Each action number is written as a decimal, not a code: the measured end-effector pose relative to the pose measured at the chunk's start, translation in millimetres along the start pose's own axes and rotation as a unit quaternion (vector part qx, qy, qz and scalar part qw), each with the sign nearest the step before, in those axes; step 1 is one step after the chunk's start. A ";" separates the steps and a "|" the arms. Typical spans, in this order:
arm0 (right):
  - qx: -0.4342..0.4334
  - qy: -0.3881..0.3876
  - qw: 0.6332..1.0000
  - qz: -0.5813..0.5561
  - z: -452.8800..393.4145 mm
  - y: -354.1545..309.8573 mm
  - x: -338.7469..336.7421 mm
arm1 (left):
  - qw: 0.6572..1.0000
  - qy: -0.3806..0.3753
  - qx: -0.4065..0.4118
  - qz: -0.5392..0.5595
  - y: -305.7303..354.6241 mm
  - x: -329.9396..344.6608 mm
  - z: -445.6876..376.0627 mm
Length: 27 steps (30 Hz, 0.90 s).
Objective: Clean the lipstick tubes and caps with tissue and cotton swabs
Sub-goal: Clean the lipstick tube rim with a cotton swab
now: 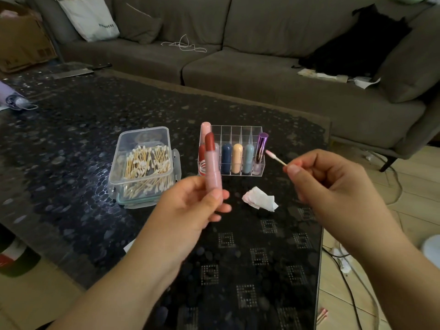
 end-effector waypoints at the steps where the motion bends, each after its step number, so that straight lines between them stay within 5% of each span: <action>1: 0.023 0.000 1.000 0.013 -2.5 7.7 0.0 | 0.998 0.000 0.007 -0.063 -3.7 -3.4 -2.6; 8: 0.147 -0.019 0.988 0.033 -10.6 48.5 5.4 | 0.968 -0.015 0.069 -0.239 -19.7 18.9 -9.5; 27: 0.155 -0.009 0.986 0.058 -6.3 57.3 -12.6 | 0.871 -0.022 0.106 -0.479 -45.1 51.3 -26.8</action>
Point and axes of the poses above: each hand's wrist, its own z-axis away from the middle knuckle, its own x-axis out of the palm, y = z × x, the point moved 8 cm from there along -z, towards the middle knuckle, and after that the axes turned 9 degrees about x, right-handed, at the moved point
